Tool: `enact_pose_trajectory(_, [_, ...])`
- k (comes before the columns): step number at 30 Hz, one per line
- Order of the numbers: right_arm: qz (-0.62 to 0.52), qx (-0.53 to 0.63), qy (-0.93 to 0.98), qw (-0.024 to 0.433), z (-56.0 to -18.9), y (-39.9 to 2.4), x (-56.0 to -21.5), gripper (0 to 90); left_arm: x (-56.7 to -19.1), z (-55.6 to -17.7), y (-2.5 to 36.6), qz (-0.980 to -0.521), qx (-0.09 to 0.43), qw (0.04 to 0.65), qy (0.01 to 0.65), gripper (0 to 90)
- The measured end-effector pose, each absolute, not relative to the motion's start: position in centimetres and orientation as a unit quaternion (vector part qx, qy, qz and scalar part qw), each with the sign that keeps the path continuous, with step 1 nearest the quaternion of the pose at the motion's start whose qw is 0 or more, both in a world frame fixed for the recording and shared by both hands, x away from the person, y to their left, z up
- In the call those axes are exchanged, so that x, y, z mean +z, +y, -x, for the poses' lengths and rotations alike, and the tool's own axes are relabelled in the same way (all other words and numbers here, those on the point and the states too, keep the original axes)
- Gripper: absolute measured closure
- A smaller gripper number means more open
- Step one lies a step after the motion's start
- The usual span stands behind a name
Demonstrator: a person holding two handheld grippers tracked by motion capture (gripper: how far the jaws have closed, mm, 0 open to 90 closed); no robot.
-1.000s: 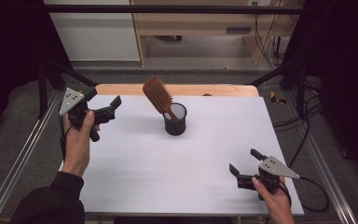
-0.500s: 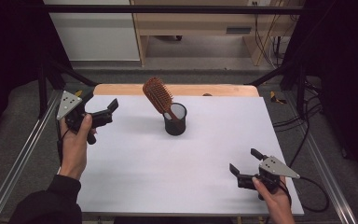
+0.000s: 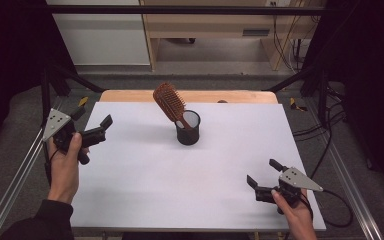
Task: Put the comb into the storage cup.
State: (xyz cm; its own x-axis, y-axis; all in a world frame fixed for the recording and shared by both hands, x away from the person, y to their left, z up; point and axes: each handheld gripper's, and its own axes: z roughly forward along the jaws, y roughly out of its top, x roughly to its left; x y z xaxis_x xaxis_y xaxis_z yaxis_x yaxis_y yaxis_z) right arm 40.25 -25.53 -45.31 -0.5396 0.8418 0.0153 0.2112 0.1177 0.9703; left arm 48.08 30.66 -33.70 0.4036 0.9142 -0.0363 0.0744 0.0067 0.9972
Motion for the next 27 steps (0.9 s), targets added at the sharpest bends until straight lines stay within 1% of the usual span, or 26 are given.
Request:
enact_pose_trajectory(7, [-0.384, 0.541, 0.689, 0.290, -40.3, -25.4, -45.3, 3.0, -34.3, -47.1, 32.2, -0.590, 0.363, 0.586, 0.420, 2.5])
enact_pose_trajectory(10, [-0.386, 0.540, 0.690, 0.291, -40.3, -25.4, -45.3, 3.0, -34.4, -46.6, 32.6, -0.590, 0.363, 0.587, 0.419, 2.6])
enact_pose_trajectory(14, [-0.386, 0.541, 0.688, 0.292, -40.3, -25.5, -45.3, 3.0, -34.4, -45.6, 32.7, -0.601, 0.373, 0.580, 0.405, 2.5])
enact_pose_trajectory(20, [-0.391, 0.544, 0.683, 0.291, -40.4, -25.7, -45.3, 3.0, -34.7, -44.7, 33.1, -0.592, 0.374, 0.585, 0.410, 2.4])
enact_pose_trajectory(27, [-0.392, 0.545, 0.681, 0.293, -40.4, -25.8, -45.3, 3.0, -35.0, -43.8, 33.5, -0.593, 0.375, 0.586, 0.406, 2.3])
